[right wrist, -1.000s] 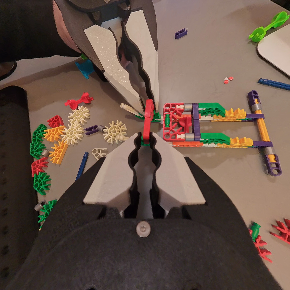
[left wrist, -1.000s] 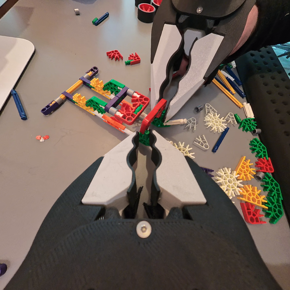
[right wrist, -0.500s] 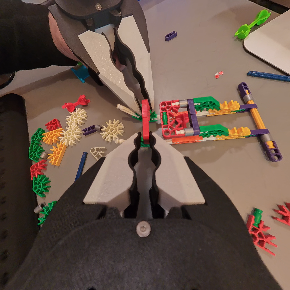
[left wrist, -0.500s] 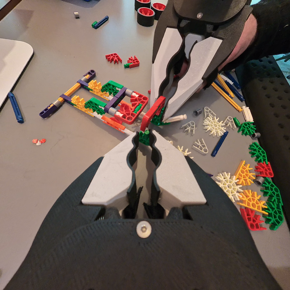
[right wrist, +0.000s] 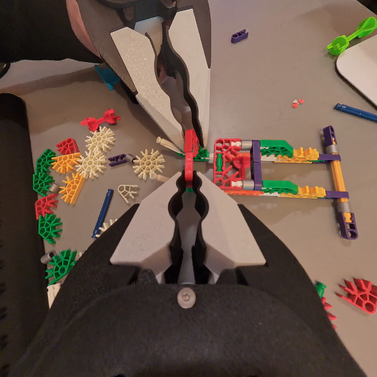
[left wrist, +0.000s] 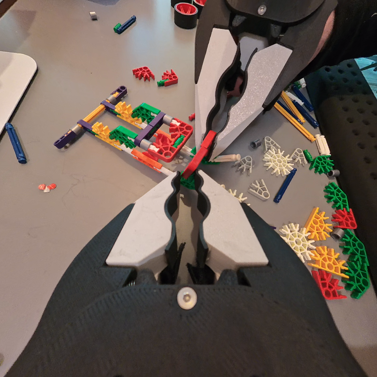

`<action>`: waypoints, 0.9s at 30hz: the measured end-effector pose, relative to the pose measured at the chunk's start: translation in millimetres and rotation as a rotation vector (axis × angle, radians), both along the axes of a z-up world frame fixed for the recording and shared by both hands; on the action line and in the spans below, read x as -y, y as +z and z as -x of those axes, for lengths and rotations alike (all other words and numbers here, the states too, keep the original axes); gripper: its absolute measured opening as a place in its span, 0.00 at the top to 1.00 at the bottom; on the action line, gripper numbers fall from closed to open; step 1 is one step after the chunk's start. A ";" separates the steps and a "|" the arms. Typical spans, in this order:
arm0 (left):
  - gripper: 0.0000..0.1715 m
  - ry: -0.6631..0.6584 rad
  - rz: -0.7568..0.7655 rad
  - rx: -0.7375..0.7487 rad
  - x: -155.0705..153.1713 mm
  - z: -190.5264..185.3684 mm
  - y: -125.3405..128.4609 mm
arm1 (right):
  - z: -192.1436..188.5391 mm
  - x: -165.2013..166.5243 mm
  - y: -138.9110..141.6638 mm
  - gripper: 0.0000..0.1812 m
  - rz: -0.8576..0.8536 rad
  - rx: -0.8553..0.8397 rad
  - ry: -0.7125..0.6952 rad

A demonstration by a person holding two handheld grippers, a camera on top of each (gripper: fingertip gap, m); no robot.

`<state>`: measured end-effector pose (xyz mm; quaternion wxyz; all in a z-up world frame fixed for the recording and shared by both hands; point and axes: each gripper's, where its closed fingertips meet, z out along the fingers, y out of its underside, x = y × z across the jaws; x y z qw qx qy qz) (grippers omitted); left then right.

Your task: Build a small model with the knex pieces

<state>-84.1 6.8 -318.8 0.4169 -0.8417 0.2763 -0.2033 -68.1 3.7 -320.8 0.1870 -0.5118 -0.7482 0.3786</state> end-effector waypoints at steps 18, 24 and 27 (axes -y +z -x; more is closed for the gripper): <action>0.94 -0.017 0.023 0.027 -2.4 -3.7 0.6 | -7.9 -3.5 5.9 0.94 0.020 0.005 -0.009; 0.94 -0.012 0.031 0.037 -3.3 -4.2 0.8 | -13.4 -10.7 4.7 0.94 0.077 0.000 -0.062; 0.94 -0.010 0.032 0.041 -3.8 -4.6 1.1 | -11.4 -8.3 2.7 0.94 0.048 0.002 -0.057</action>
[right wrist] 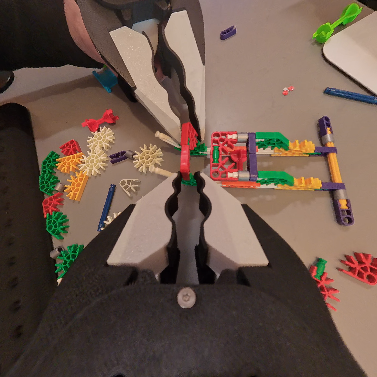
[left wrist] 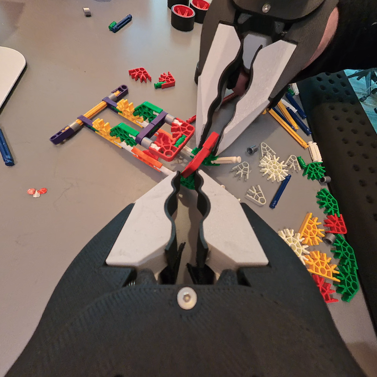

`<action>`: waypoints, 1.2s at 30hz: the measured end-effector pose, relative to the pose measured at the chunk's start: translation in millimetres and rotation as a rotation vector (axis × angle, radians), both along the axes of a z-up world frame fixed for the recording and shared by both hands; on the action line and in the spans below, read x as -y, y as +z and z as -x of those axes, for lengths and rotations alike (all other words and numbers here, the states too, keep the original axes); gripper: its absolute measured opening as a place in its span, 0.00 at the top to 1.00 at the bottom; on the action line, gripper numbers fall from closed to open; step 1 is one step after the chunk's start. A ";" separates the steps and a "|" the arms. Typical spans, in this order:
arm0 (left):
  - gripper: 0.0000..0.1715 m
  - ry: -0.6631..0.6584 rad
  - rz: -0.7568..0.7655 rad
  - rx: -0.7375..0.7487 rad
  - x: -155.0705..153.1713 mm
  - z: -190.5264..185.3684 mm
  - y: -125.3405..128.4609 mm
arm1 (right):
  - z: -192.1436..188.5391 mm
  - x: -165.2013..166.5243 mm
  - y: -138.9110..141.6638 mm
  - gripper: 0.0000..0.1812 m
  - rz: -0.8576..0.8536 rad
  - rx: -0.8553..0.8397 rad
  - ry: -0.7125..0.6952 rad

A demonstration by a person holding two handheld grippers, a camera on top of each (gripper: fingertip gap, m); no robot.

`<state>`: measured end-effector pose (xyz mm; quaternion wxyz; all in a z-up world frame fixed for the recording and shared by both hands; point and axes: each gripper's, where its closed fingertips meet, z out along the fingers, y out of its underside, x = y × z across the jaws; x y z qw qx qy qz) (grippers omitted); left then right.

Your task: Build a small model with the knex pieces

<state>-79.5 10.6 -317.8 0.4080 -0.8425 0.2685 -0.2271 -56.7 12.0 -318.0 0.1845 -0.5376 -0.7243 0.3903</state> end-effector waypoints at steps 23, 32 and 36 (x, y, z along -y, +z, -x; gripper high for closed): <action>0.96 -0.130 0.031 -0.062 3.5 -14.1 1.1 | -12.8 -10.0 0.0 0.94 0.076 0.082 0.151; 0.97 -0.119 0.049 -0.014 1.4 -24.3 -1.1 | -13.0 -14.1 3.6 0.89 0.075 0.104 0.155; 0.97 -0.107 0.042 -0.014 -4.0 -26.5 -0.5 | -7.0 -12.3 8.1 0.88 -0.017 0.061 0.181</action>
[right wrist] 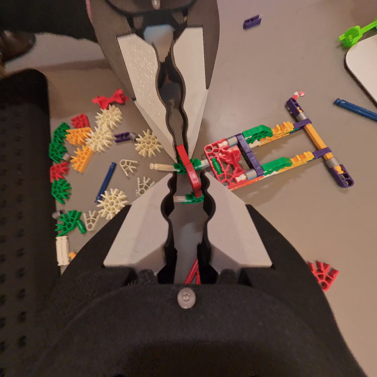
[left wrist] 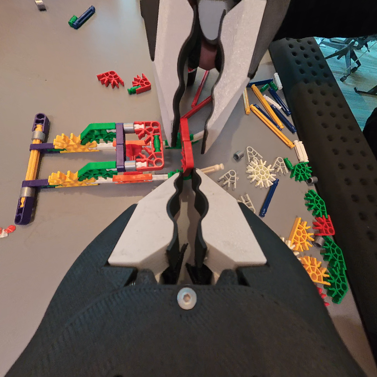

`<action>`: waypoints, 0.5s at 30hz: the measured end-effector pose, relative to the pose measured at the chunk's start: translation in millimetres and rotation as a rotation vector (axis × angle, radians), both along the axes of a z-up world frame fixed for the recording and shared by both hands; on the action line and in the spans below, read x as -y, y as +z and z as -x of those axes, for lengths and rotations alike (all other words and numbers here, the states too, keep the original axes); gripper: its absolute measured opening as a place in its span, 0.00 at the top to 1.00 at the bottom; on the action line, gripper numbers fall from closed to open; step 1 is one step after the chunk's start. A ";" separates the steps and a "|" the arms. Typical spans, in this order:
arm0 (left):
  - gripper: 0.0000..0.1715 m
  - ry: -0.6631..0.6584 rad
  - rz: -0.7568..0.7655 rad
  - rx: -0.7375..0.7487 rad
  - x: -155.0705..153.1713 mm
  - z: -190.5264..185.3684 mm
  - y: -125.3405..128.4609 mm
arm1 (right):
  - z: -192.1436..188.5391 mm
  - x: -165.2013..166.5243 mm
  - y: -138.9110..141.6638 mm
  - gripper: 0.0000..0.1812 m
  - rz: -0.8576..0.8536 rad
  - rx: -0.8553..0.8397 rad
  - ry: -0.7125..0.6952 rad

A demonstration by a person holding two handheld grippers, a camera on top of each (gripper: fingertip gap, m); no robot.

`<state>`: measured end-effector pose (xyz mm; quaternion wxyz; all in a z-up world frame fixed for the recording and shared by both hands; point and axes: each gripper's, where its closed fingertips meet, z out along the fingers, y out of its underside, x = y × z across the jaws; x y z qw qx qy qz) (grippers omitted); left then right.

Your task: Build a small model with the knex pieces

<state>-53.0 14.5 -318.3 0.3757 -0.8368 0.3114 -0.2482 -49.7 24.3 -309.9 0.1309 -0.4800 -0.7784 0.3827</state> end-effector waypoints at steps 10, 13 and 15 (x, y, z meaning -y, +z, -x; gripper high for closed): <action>0.97 0.072 -0.023 0.032 -4.5 -2.1 -2.5 | -2.5 2.1 -13.1 0.98 -0.027 0.000 0.052; 0.97 0.077 -0.042 0.017 -5.4 -1.9 -2.0 | -2.8 3.1 -12.6 0.99 -0.026 0.005 0.065; 0.97 0.080 -0.045 0.001 -6.6 -2.6 -3.8 | -1.8 2.3 -13.0 0.98 -0.018 0.010 0.065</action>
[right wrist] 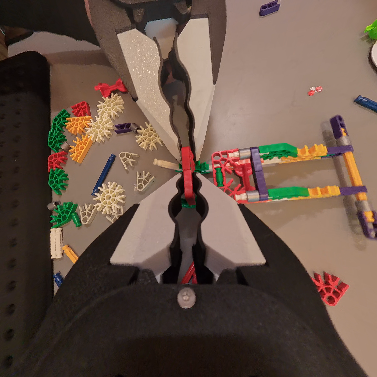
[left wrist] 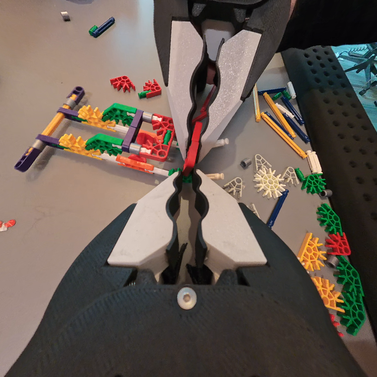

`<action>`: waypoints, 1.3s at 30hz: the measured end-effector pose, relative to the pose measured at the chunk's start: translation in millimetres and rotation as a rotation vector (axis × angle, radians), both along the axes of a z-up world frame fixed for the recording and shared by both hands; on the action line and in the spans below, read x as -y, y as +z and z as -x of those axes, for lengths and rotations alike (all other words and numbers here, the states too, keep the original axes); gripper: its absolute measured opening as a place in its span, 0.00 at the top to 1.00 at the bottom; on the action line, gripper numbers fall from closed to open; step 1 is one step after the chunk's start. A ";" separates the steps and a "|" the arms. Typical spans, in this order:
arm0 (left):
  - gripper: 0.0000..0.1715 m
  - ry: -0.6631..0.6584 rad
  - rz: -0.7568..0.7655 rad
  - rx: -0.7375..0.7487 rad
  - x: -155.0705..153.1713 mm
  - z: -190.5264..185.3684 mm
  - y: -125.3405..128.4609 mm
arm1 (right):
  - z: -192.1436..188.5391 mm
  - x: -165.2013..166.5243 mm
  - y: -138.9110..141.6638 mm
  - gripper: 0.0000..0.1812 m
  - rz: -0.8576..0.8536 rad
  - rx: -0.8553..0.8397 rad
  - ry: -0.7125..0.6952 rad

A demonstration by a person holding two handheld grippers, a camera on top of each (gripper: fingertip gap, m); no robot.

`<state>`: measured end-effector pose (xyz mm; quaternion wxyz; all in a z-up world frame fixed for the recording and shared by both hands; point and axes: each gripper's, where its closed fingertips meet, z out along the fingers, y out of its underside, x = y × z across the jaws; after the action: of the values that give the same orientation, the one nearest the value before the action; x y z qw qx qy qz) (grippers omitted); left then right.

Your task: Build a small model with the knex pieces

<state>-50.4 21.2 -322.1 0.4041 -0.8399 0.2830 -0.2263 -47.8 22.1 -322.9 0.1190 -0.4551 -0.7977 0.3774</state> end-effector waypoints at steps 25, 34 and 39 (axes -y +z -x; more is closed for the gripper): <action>0.98 -0.004 -0.024 -0.029 -4.7 -4.1 -1.6 | 3.1 2.3 -2.4 0.98 -0.012 0.022 0.052; 0.98 0.014 0.004 0.009 -5.8 -5.3 -1.2 | 3.0 1.3 -3.6 0.99 -0.241 -0.041 0.080; 0.97 0.039 0.021 0.026 -5.9 -6.2 -1.3 | 2.2 1.1 -3.9 0.98 -0.229 -0.025 0.089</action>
<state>-44.2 27.1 -323.4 0.4034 -0.8463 0.2590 -0.2322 -50.0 20.9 -326.8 0.1633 -0.3978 -0.8536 0.2942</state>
